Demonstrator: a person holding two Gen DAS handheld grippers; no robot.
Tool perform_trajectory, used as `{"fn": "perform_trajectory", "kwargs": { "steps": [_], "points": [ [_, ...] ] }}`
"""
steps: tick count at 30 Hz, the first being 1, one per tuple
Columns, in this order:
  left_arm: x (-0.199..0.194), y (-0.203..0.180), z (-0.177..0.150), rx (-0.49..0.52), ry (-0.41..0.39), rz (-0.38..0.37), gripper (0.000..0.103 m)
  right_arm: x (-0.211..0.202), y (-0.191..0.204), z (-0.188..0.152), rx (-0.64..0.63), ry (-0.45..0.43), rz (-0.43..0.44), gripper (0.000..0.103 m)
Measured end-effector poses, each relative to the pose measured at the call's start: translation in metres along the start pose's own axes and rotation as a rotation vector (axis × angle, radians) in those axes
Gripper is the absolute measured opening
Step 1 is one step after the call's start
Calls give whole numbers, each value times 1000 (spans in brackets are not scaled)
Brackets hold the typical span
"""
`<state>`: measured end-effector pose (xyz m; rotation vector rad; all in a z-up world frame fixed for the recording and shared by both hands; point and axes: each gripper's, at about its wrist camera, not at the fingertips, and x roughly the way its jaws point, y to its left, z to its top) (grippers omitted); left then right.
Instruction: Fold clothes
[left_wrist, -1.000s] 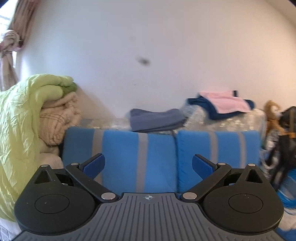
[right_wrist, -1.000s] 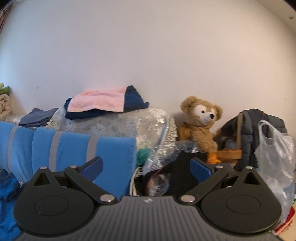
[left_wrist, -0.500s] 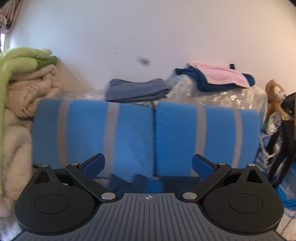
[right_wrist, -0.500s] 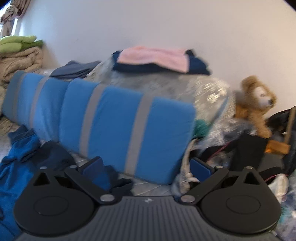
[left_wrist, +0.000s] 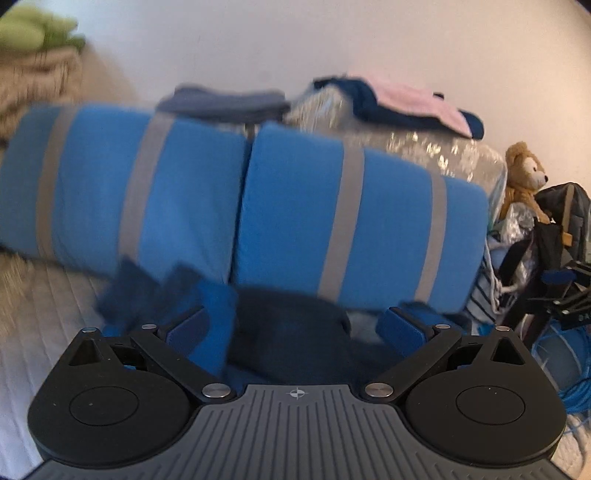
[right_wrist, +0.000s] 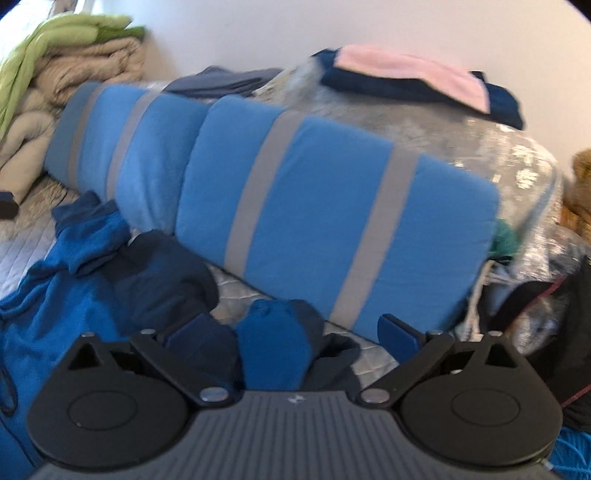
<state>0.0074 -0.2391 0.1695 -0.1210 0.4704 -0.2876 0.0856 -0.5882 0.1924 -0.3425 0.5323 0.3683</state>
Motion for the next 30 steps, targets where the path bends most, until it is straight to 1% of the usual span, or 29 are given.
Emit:
{"fn": "perform_trajectory", "kwargs": {
  "steps": [2, 5, 7, 9, 10, 15, 18, 23, 26, 28, 29, 30],
  "points": [
    [7, 1, -14, 24, -19, -1, 103, 13, 11, 0, -30, 17, 11, 97],
    [13, 2, -29, 71, -59, 18, 103, 36, 28, 1, -75, 46, 27, 92],
    [17, 4, -38, 80, -74, 34, 103, 53, 37, 2, -106, 70, 27, 88],
    [22, 3, -41, 86, -62, 51, 103, 70, 45, 5, -133, 92, 27, 83],
    [24, 2, -42, 88, -54, 54, 103, 79, 48, 7, -146, 104, 26, 82],
    [29, 6, -44, 75, -30, 29, 103, 128, 59, 14, -199, 163, 3, 76],
    [31, 11, -44, 57, -19, 35, 103, 156, 64, 17, -220, 204, -21, 71],
    [35, 16, -44, 34, -3, 49, 103, 200, 75, 19, -266, 273, -76, 70],
    [37, 17, -45, 31, 6, 52, 103, 227, 77, 16, -279, 333, -122, 69],
    [39, 18, -45, 29, 13, 55, 103, 244, 76, 11, -290, 382, -163, 61],
    [39, 18, -45, 28, 16, 56, 103, 251, 74, 9, -293, 404, -179, 48],
    [40, 19, -45, 27, 19, 57, 103, 254, 72, 7, -290, 421, -184, 20]
  ]
}}
